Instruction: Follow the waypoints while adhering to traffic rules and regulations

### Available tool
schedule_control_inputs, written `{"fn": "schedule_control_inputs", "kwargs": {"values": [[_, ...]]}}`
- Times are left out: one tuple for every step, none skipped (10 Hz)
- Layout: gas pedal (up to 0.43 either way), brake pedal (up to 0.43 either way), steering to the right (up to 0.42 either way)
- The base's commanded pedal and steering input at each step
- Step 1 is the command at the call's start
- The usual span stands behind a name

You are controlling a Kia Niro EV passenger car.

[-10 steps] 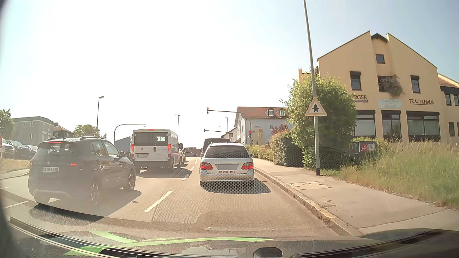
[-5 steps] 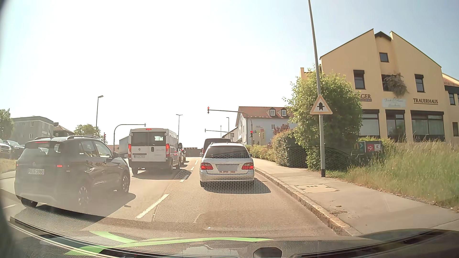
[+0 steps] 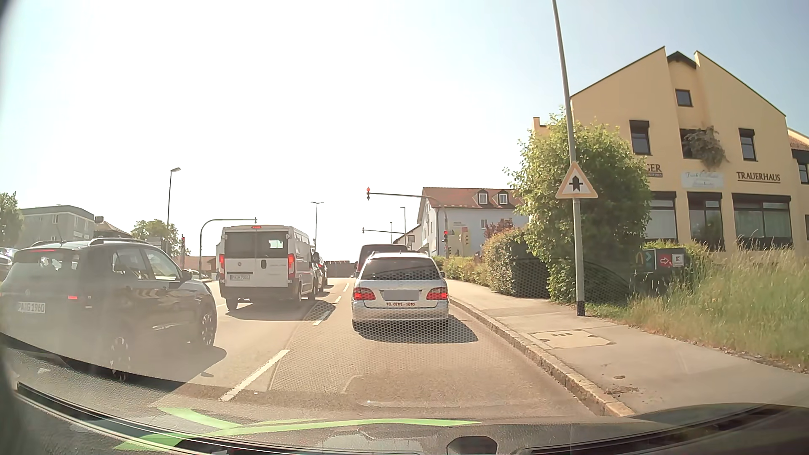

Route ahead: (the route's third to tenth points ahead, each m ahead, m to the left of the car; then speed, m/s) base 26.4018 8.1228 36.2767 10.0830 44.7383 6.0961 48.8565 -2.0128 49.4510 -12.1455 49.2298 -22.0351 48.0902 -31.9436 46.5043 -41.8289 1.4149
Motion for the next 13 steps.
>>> {"fn": "schedule_control_inputs", "kwargs": {"values": [[0.197, 0.000, -0.031], [0.197, 0.000, -0.032], [0.197, 0.000, -0.032], [0.189, 0.000, -0.032], [0.189, 0.000, -0.031], [0.157, 0.000, -0.031], [0.138, 0.000, -0.031], [0.130, 0.000, -0.031], [0.110, 0.000, -0.031], [0.098, 0.000, -0.032], [0.079, 0.000, -0.031], [0.059, 0.000, -0.031], [0.028, 0.000, -0.031]]}}
